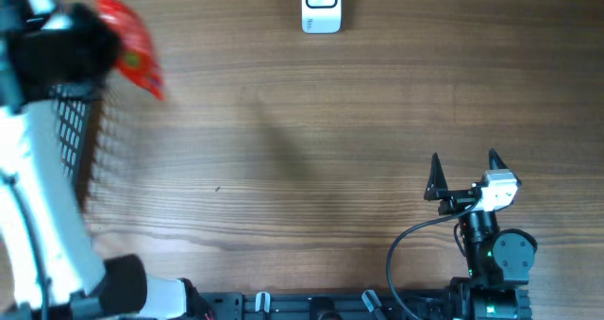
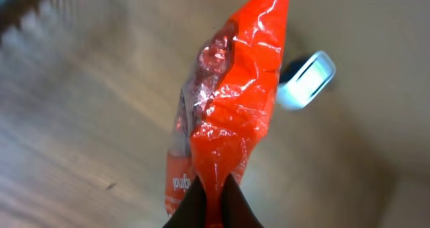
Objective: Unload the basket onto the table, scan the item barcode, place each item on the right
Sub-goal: 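Carry the red snack bag out and drop it on the table, then reach into the basket and grasp the cream printed bag with the left gripper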
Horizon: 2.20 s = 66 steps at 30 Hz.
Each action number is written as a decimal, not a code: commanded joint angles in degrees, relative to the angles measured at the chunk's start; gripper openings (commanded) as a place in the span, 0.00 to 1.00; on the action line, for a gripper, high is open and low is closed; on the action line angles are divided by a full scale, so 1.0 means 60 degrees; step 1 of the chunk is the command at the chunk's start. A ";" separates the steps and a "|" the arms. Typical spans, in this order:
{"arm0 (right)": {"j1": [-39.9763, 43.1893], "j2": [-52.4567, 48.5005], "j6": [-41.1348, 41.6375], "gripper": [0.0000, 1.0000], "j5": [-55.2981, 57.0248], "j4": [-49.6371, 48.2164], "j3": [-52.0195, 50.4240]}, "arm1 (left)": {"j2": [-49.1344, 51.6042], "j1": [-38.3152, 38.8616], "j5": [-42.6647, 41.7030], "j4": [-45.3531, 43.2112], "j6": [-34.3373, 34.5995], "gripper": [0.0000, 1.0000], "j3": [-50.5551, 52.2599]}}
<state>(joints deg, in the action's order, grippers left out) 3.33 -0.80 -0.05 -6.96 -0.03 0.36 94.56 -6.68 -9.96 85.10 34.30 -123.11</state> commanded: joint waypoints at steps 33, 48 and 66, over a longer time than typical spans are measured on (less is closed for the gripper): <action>0.0066 0.0036 0.0073 1.00 0.0160 -0.0044 -0.0007 | 0.3155 0.3082 0.3697 0.0867 0.0091 1.00 0.0605; 0.0066 0.0036 0.0073 1.00 0.0160 -0.0044 -0.0007 | 0.0809 -0.4619 0.4564 -0.0372 0.1005 1.00 -0.0714; 0.0066 0.0036 0.0073 1.00 0.0160 -0.0044 -0.0007 | 0.4557 -0.6113 0.3665 -0.0047 -0.1370 1.00 -0.0157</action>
<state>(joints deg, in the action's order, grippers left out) 3.33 -0.80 -0.05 -6.96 -0.03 0.36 119.48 -43.46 13.04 85.17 30.48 -126.06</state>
